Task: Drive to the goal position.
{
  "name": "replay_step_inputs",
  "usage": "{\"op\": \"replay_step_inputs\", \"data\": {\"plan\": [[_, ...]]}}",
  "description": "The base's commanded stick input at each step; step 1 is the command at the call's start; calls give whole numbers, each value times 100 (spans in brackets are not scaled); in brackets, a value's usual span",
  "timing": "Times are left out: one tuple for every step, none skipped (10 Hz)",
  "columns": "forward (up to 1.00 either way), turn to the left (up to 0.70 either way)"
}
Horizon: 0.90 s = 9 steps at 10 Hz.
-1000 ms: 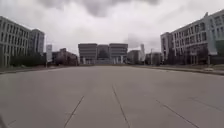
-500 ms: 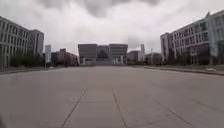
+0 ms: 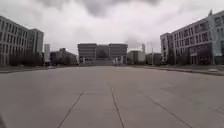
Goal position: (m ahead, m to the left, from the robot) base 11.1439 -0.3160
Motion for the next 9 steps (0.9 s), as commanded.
{"op": "replay_step_inputs", "data": {"plan": [[60,1],[60,1],[60,1],[60,1],[60,1],[60,1],[60,1],[60,1],[60,1]]}}
